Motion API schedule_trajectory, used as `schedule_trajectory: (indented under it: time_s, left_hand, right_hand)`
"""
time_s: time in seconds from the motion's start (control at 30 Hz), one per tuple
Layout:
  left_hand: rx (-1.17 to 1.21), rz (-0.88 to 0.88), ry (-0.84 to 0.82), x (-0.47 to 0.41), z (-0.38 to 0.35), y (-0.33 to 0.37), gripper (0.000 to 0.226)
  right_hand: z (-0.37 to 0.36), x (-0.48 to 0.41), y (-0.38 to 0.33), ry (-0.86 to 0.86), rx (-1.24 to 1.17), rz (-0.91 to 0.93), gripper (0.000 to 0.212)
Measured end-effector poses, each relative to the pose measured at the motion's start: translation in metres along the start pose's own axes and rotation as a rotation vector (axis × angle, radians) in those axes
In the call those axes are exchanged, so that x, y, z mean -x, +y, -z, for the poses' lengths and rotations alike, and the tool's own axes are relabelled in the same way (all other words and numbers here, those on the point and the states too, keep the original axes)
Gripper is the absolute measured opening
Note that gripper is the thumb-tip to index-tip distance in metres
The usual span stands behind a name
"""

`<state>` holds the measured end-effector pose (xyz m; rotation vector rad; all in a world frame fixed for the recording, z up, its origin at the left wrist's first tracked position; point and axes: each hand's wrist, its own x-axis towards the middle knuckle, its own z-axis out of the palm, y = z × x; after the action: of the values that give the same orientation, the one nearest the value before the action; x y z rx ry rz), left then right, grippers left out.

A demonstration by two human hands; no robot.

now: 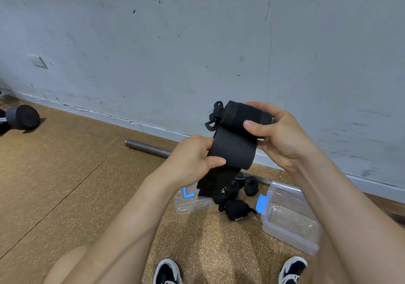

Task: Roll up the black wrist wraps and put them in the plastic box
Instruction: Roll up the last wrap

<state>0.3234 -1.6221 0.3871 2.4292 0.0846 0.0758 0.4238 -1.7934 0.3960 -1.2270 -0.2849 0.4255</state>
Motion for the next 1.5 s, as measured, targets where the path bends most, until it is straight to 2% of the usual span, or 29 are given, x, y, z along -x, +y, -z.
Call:
schedule_trajectory:
  time_s: [0.13,0.2,0.3,0.37,0.47,0.57,0.67,0.7,0.77,0.83,0.93,1.13,1.3,1.4,1.43,1.5]
  left_hand:
    - [0.215,0.063,-0.006,0.0,-0.008,0.007,0.014]
    - [0.401,0.103,-0.011,0.001,-0.01,0.008,0.02]
    - [0.62,0.164,-0.123,0.002,-0.006,0.007,0.024]
    - [0.595,0.159,-0.193,0.003,-0.005,-0.001,0.029]
    - [0.499,0.161,-0.184,0.006,-0.007,-0.006,0.024]
    - [0.327,0.123,-0.187,0.006,-0.006,0.001,0.022]
    - [0.015,0.046,-0.047,0.006,-0.01,0.011,0.034]
    - [0.044,0.038,-0.005,0.008,-0.012,0.015,0.03]
    - [0.403,0.114,-0.048,0.011,-0.014,0.017,0.022]
    - [0.633,0.187,-0.192,0.017,-0.013,0.014,0.024]
    - [0.629,0.21,-0.308,0.019,-0.017,-0.004,0.023]
    - [0.502,0.357,-0.287,0.01,-0.028,-0.034,0.022]
    - [0.485,0.422,-0.306,0.003,-0.036,-0.046,0.063]
    - [0.398,0.391,-0.368,-0.001,-0.036,-0.047,0.076]
    - [0.389,0.356,-0.341,-0.002,-0.033,-0.044,0.08]
    - [0.428,0.254,-0.176,-0.005,-0.027,-0.031,0.076]
  right_hand:
    - [-0.008,-0.003,0.012,0.132,0.316,0.199,0.046]
    - [-0.009,-0.004,0.014,0.141,0.383,0.251,0.047]
    - [-0.009,-0.004,0.013,0.123,0.422,0.277,0.047]
    - [-0.009,-0.004,0.011,0.122,0.357,0.263,0.047]
    - [-0.006,-0.005,0.007,0.122,0.264,0.239,0.046]
    - [-0.005,-0.009,0.013,0.156,0.422,0.285,0.045]
    - [-0.011,-0.01,0.018,0.22,0.544,0.375,0.044]
    - [-0.012,-0.01,0.017,0.238,0.588,0.411,0.044]
    - [-0.01,-0.011,0.013,0.273,0.642,0.463,0.046]
    - [-0.003,-0.014,0.008,0.319,0.59,0.46,0.046]
    - [0.002,-0.015,0.004,0.339,0.469,0.421,0.047]
    - [0.005,-0.013,-0.002,0.285,0.301,0.406,0.044]
    - [-0.001,-0.003,-0.006,0.193,0.192,0.38,0.045]
    - [-0.005,0.003,-0.01,0.111,0.14,0.347,0.045]
    - [-0.005,0.004,-0.011,0.091,0.123,0.338,0.045]
    - [-0.005,0.005,-0.013,0.056,0.1,0.322,0.044]
